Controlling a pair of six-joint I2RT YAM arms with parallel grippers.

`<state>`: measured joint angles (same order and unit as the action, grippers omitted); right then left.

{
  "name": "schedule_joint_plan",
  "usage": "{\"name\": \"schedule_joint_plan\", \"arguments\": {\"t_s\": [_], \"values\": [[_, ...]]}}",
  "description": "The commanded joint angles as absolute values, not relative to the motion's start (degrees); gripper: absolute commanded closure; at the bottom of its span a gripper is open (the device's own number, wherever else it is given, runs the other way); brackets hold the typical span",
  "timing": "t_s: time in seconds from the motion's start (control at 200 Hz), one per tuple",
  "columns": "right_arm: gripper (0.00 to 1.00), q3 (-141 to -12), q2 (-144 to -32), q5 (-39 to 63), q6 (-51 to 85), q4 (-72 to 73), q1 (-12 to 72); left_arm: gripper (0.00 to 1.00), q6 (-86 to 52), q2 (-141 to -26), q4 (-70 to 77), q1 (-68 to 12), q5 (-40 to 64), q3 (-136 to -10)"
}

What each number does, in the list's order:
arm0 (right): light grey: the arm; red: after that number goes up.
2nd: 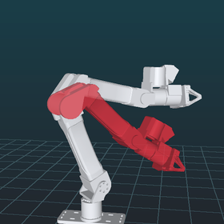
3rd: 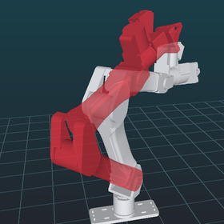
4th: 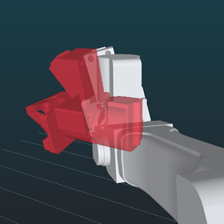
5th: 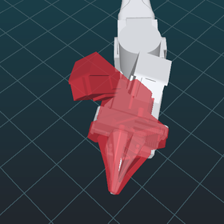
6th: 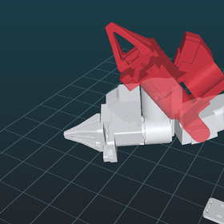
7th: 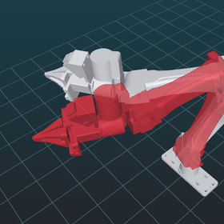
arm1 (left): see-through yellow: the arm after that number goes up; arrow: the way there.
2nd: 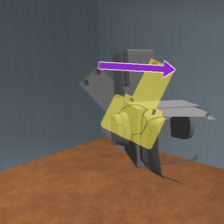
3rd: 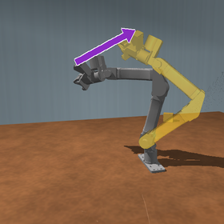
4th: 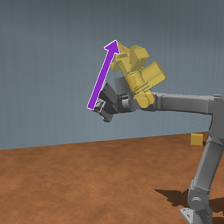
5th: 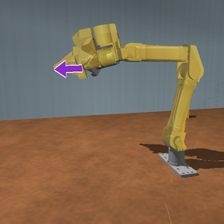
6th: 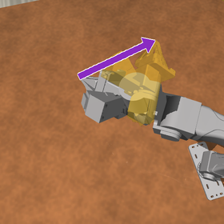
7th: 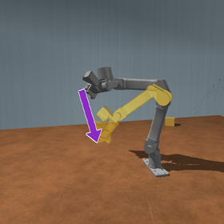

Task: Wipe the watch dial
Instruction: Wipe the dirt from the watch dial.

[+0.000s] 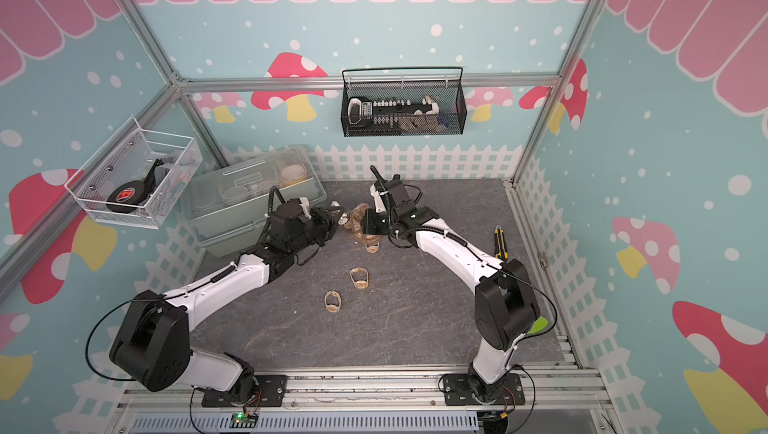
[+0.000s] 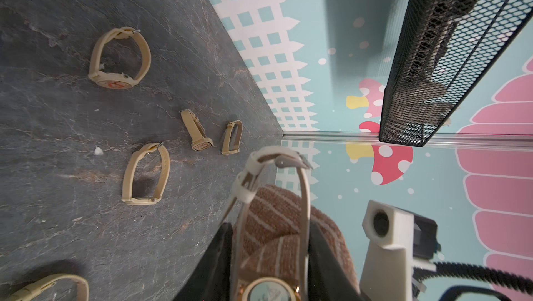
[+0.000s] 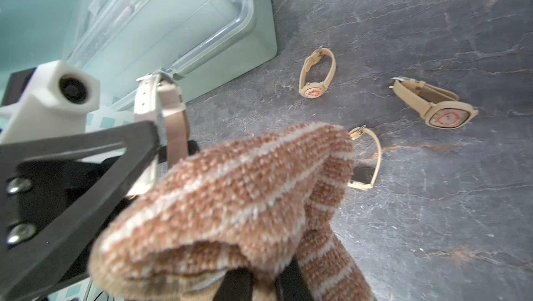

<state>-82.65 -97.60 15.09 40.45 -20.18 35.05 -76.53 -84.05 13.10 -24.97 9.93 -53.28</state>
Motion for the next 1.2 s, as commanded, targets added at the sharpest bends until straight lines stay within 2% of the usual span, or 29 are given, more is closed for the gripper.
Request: {"name": "schedule_joint_plan", "arguments": {"t_s": [0.0,0.29,0.55,0.856,1.196], "values": [[1.0,-81.31,-94.95,16.11,42.85,-17.34,36.78,1.0,-77.97,-85.79,15.54,-24.61,10.53,-54.7],[1.0,-85.08,-99.66,17.01,43.76,-15.22,39.02,1.0,-78.99,-88.58,18.31,-24.85,11.92,-56.34],[1.0,-92.61,-107.03,17.43,43.22,-14.34,38.94,1.0,-78.92,-86.63,17.6,-25.66,12.92,-54.92],[1.0,-96.57,-107.52,18.1,42.98,-12.85,38.76,1.0,-79.64,-85.74,18.66,-25.66,12.99,-52.46],[1.0,-97.64,-108.3,18.19,44.73,-10.85,32.76,1.0,-79.52,-84.33,18.21,-25.59,13.32,-51.21]]}}
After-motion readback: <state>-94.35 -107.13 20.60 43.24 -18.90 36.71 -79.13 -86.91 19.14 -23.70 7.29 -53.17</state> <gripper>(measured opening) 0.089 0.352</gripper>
